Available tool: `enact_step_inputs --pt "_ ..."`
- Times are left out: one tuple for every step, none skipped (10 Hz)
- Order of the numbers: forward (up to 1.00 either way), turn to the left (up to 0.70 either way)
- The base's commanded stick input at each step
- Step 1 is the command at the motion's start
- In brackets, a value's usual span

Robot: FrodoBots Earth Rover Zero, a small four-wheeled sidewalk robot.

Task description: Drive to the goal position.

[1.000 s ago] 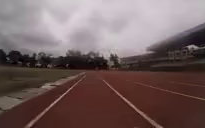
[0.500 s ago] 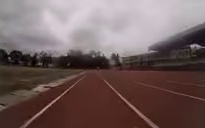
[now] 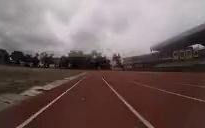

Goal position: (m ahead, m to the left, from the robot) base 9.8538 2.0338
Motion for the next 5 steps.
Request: enact_step_inputs --pt "1.00 0.00" --pt "1.00 0.00" --pt "1.00 0.00" --pt "1.00 0.00" --pt "1.00 0.00"
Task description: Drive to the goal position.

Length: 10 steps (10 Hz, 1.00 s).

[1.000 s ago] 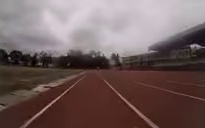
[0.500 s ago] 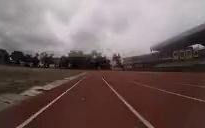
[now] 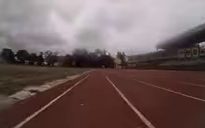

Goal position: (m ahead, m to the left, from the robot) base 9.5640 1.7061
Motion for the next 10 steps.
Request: enact_step_inputs --pt "1.00 0.00" --pt "1.00 0.00" --pt "1.00 0.00" --pt "1.00 0.00" --pt "1.00 0.00" --pt "1.00 0.00" --pt "1.00 0.00" --pt "1.00 0.00" --pt "1.00 0.00" --pt "1.00 0.00"
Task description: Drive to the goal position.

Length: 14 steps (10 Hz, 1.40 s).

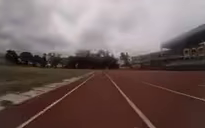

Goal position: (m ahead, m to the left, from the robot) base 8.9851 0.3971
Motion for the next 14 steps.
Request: enact_step_inputs --pt "1.00 0.40" --pt "1.00 0.40" --pt "1.00 0.40" --pt "1.00 0.27" --pt "1.00 0.05" --pt "1.00 0.00" --pt "1.00 0.00" --pt "1.00 0.00" --pt "1.00 0.00" --pt "1.00 0.00" --pt "1.00 0.00" --pt "1.00 0.00" --pt "1.00 0.00" --pt "1.00 0.00"
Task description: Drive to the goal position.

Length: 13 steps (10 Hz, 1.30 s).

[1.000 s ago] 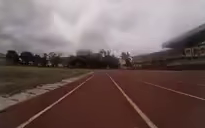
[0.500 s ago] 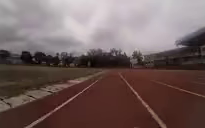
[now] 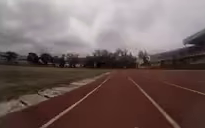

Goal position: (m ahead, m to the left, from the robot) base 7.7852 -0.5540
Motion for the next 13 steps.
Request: enact_step_inputs --pt "1.00 0.00" --pt "1.00 0.00" --pt "1.00 0.00" --pt "1.00 -0.08" --pt "1.00 -0.24" --pt "1.00 -0.26" --pt "1.00 -0.03" --pt "1.00 0.00" --pt "1.00 -0.02" --pt "1.00 -0.09" --pt "1.00 -0.18" --pt "1.00 -0.32" --pt "1.00 -0.36"
